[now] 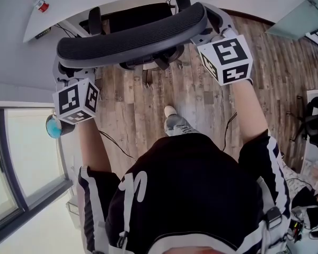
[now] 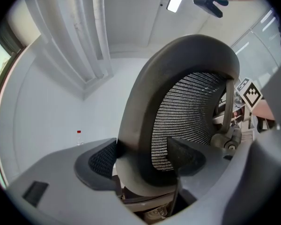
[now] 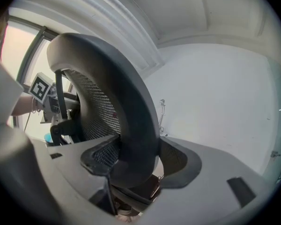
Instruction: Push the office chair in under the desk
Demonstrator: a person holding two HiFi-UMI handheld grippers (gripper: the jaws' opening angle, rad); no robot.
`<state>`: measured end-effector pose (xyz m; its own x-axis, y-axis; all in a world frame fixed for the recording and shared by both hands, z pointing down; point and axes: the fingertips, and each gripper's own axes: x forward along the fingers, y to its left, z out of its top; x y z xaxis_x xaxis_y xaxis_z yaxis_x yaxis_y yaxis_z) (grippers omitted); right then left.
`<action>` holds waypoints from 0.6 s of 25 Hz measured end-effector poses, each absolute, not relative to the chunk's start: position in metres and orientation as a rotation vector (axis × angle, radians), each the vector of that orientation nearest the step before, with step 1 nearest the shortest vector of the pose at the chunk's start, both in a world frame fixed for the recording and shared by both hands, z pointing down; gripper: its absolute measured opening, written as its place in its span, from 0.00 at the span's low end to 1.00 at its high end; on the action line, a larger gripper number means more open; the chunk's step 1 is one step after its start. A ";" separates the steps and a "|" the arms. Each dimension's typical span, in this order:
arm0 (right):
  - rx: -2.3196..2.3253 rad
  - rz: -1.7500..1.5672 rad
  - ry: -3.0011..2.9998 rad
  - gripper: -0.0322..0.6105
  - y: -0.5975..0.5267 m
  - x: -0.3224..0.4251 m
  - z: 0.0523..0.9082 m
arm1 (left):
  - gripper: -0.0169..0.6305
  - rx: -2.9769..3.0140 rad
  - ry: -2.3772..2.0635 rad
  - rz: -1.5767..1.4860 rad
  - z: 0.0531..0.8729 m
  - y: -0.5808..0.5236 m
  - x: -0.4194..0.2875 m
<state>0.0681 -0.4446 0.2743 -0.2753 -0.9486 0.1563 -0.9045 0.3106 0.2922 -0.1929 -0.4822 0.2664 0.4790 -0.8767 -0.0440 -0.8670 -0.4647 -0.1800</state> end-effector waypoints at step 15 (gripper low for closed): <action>1.519 -0.160 -2.447 0.46 -0.464 0.017 0.280 | 0.50 -2.469 1.629 -0.053 0.268 -0.516 -0.233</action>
